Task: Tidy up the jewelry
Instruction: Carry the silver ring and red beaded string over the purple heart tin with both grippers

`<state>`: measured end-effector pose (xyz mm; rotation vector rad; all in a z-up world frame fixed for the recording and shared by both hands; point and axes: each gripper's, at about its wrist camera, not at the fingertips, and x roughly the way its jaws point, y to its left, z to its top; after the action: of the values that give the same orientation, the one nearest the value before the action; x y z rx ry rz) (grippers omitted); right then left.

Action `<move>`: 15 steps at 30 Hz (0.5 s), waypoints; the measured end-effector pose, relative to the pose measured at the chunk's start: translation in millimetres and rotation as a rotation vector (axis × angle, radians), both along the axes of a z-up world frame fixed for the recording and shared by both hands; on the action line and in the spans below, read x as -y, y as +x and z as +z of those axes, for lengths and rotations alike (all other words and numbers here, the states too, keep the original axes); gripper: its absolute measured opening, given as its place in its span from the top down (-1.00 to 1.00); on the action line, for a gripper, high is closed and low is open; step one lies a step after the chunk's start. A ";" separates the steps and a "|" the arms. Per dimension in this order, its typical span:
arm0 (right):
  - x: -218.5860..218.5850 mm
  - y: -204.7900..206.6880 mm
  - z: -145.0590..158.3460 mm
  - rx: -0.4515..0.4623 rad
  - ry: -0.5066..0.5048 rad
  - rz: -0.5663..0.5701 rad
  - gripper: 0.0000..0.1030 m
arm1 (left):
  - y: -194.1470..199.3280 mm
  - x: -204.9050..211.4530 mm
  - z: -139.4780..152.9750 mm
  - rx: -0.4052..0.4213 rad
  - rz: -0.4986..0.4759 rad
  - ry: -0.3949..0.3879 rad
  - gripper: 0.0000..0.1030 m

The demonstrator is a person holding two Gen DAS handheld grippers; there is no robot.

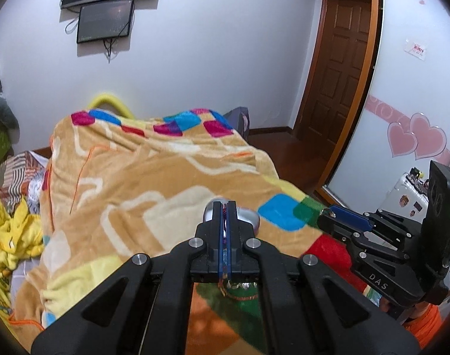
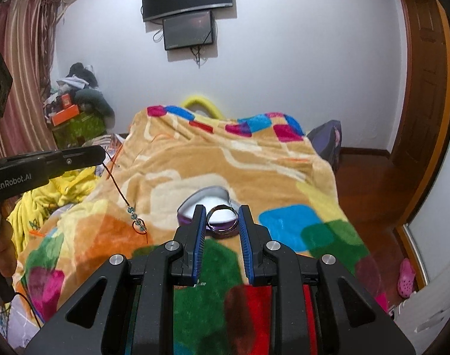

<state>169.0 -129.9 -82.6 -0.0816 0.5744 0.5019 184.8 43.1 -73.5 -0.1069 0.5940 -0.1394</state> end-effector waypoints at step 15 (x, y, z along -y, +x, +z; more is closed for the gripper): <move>-4.4 30.9 -2.8 0.027 -0.005 -0.009 0.61 | 40.0 7.7 15.2 0.044 -0.024 0.034 1.00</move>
<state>199.9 -125.4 -85.4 -0.0900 0.5494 0.4904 224.9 35.3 -58.3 -0.0642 0.5538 -0.1543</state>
